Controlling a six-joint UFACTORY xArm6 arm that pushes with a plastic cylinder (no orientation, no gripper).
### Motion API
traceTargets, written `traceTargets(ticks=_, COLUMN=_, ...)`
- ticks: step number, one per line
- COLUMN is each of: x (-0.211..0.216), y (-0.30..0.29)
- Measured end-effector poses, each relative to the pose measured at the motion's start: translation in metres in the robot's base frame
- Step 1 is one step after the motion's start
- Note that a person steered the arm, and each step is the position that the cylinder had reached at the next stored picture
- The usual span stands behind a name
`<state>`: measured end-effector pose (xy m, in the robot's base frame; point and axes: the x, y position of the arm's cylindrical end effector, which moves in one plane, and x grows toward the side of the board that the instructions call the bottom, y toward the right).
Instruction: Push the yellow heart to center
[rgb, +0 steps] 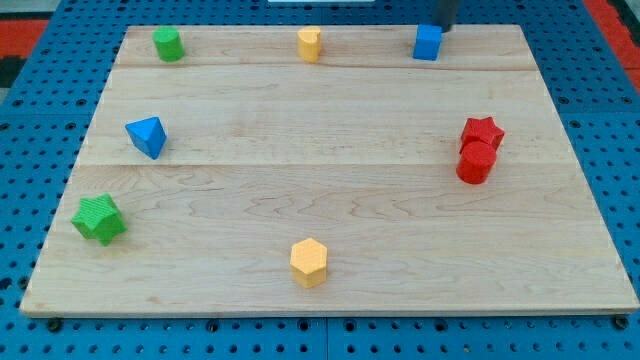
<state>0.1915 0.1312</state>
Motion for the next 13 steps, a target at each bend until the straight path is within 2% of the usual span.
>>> traceTargets(ticks=2, x=0.002, y=-0.211)
traceTargets(ticks=3, x=0.016, y=-0.216)
traceTargets(ticks=5, x=0.03, y=-0.163)
traceTargets(ticks=6, x=0.073, y=-0.162)
traceTargets(ticks=10, x=0.09, y=-0.162)
traceTargets(ticks=11, x=0.14, y=-0.151)
traceTargets(ticks=12, x=0.166, y=-0.144)
traceTargets(ticks=13, x=0.147, y=-0.143)
